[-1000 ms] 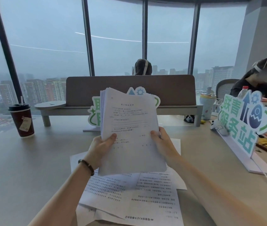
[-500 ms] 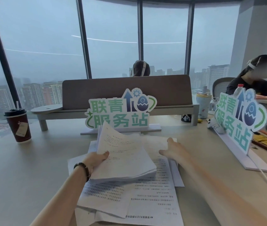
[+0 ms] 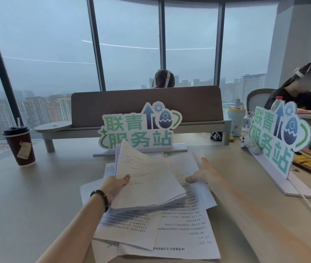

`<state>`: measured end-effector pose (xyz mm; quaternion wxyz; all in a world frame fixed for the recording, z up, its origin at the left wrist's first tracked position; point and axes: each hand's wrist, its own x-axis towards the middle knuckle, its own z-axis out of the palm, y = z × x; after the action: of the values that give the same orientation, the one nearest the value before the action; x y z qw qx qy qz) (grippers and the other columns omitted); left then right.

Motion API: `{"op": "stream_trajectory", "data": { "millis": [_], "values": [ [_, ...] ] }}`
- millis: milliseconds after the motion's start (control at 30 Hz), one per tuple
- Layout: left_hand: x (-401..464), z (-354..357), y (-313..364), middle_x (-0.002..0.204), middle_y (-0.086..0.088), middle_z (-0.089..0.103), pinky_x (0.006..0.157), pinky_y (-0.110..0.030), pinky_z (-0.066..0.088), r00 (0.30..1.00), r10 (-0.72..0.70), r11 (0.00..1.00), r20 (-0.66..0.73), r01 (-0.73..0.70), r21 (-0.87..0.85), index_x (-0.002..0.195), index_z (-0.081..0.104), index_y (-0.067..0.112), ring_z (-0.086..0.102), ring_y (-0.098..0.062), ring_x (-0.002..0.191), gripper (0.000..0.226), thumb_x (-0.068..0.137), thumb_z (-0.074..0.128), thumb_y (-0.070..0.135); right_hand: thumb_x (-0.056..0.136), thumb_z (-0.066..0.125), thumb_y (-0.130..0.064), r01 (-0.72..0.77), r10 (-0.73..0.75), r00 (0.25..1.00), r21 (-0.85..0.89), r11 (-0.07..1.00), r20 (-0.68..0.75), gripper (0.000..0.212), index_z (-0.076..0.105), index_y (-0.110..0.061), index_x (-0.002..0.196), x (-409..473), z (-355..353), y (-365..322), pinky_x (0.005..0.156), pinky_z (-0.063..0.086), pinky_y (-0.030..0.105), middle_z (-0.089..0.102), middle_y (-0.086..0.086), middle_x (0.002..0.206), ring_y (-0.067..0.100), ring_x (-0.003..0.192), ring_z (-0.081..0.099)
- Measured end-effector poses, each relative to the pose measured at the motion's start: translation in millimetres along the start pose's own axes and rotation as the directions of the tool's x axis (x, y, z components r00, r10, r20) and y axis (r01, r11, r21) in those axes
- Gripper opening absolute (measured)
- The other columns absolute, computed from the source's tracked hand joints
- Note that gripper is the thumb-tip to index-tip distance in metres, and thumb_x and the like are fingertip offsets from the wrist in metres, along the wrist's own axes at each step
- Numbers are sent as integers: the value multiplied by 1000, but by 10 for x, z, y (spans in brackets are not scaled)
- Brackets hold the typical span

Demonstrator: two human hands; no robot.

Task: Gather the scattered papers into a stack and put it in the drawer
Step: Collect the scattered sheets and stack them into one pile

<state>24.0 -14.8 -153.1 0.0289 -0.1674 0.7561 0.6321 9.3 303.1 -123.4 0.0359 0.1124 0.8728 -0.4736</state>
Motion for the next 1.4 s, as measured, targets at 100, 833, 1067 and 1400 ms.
{"op": "stream_trajectory", "data": {
  "millis": [100, 833, 1067, 1400],
  "values": [
    [8, -20, 20, 105, -18, 72, 68, -38, 58, 1000, -10, 998, 26, 12, -54, 114, 64, -2, 69, -35, 88, 39, 90, 70, 28, 67, 88, -4, 38, -37, 999, 50, 998, -20, 125, 4, -23, 158, 9, 21, 22, 95, 48, 51, 43, 12, 146, 38, 126, 51],
    [56, -91, 35, 123, -21, 66, 65, -35, 61, 984, -41, 976, 174, 77, -204, 112, 62, 7, 66, -33, 94, 23, 96, 60, 24, 84, 78, -29, 5, 1, 1000, 224, 975, -27, 33, 68, -5, 105, 93, -65, 110, 85, 60, 43, 73, 11, 99, 28, 88, 73],
    [43, -81, 56, 127, -20, 65, 72, -38, 61, 974, -19, 962, 227, 80, -260, 122, 59, 6, 63, -36, 107, 32, 96, 59, 24, 88, 72, -12, -50, 54, 999, 242, 969, -10, 20, 66, -4, 105, 99, -91, 121, 70, 61, 36, 72, 16, 96, 30, 82, 72],
    [-5, -48, 57, 120, -20, 67, 67, -40, 62, 969, -30, 954, 247, 101, -283, 119, 59, 7, 66, -36, 98, 29, 96, 60, 24, 95, 60, -41, -8, 21, 998, 256, 967, -51, 37, 68, -7, 106, 39, -95, 98, 78, 60, 40, 74, 5, 95, 26, 84, 72]
  ]
}}
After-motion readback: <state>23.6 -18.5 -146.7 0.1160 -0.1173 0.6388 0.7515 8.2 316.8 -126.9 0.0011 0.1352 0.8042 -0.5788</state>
